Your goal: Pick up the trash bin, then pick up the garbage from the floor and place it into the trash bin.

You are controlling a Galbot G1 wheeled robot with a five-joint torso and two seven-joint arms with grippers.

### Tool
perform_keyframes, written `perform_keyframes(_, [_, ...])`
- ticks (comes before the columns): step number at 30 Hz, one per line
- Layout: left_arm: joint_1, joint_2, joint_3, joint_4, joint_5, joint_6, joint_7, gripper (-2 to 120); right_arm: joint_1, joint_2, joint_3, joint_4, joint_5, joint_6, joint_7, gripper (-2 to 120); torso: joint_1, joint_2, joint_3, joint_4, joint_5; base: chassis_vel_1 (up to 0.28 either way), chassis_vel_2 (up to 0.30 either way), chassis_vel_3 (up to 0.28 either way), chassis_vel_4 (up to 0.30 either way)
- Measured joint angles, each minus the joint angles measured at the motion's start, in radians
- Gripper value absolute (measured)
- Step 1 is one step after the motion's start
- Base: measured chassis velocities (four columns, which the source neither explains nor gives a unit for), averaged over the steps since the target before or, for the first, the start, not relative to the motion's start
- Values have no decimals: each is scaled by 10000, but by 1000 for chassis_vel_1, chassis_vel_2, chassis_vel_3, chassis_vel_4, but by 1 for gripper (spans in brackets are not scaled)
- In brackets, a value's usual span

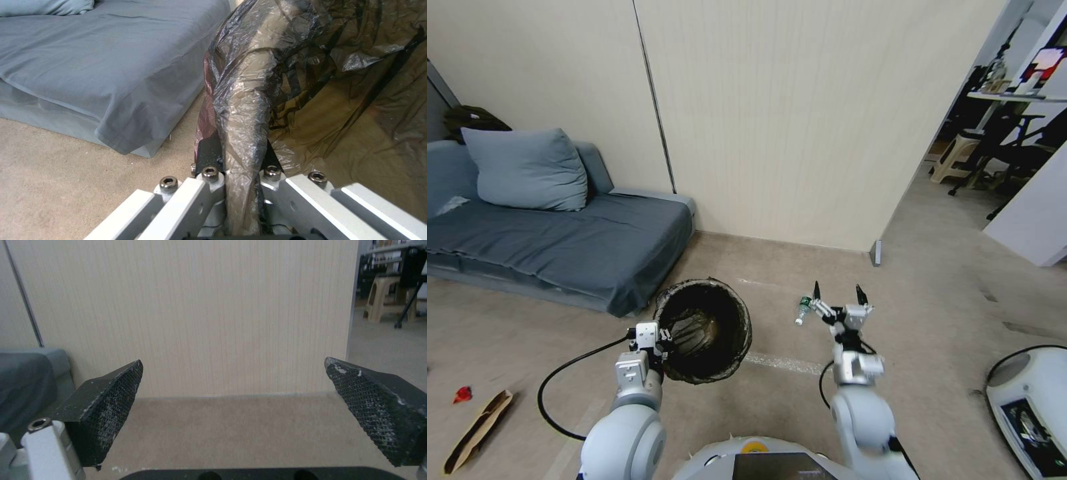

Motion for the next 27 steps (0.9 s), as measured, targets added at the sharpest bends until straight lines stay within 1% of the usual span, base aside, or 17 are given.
perform_keyframes(1, [0,0,0,0,0,0,0,1,0,0,0,0,0,0,0,100,0,0,0,0,0,0,0,0,0])
perform_keyframes(4, [84,-27,1,-13,112,-63,45,1,434,-208,-39,-766,287,-309,150,100,0,0,0,3,0,0,0,0,0])
perform_keyframes(9, [130,-48,-20,-35,174,-108,89,1,675,-382,-102,-1116,472,-588,212,100,0,0,0,2,0,0,0,0,0])
perform_keyframes(11, [136,-78,-35,-26,208,-136,93,1,913,-528,-205,-1538,732,-780,309,100,0,0,0,2,0,0,0,0,0])
perform_keyframes(15, [144,-94,-10,-10,240,-142,93,1,1092,-690,-285,-1880,842,-856,332,100,0,0,0,2,0,0,0,0,0])
perform_keyframes(17, [143,-93,1,29,264,-160,89,1,1325,-832,-356,-2279,914,-956,347,100,0,0,0,1,0,0,0,0,0])
perform_keyframes(22, [143,-83,5,49,267,-166,76,1,1545,-920,-403,-2659,951,-1011,383,100,0,0,0,2,0,0,0,0,0])
perform_keyframes(23, [148,-68,6,51,269,-169,67,1,1720,-990,-418,-2979,952,-1013,394,100,0,0,0,2,0,0,0,0,0])
perform_keyframes(27, [151,-46,2,51,273,-171,63,1,1986,-1072,-445,-3424,954,-1016,414,100,0,0,0,1,-1,0,0,0,0])
